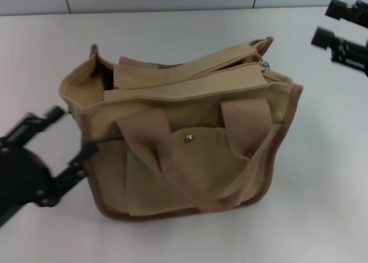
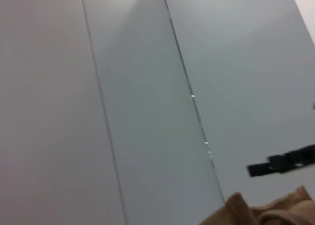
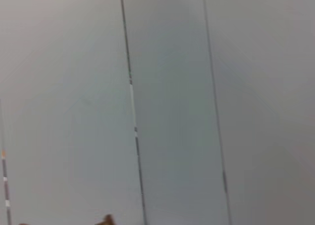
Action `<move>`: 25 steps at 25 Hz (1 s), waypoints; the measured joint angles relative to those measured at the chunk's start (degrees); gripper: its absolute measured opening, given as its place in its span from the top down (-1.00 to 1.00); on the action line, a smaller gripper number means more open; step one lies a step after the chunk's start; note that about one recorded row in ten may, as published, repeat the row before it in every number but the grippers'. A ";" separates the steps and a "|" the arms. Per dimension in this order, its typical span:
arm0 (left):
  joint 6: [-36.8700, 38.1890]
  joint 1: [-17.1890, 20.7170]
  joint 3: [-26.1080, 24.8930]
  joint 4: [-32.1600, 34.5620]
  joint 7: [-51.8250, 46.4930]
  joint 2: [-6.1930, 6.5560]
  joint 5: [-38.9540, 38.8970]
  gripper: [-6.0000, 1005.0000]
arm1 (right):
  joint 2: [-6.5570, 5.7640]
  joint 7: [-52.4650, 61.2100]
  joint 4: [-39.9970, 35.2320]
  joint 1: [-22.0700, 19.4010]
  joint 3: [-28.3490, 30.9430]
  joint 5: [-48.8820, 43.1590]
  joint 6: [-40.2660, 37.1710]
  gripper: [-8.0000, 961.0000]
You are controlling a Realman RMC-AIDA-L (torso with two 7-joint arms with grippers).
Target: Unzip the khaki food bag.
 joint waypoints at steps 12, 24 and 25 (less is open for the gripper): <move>5.84 4.51 -1.31 6.43 -11.00 4.03 8.56 -0.64 | -0.10 -15.99 9.42 -2.02 0.72 -10.70 -15.99 -0.76; -0.14 -3.18 3.05 9.37 -24.62 3.62 24.93 -0.68 | -0.03 -22.83 17.73 0.94 -2.83 -24.30 -16.92 -0.76; -0.17 -3.18 2.94 9.42 -24.64 3.60 24.84 -0.68 | -0.02 -22.85 17.77 0.96 -2.75 -24.32 -16.83 -0.76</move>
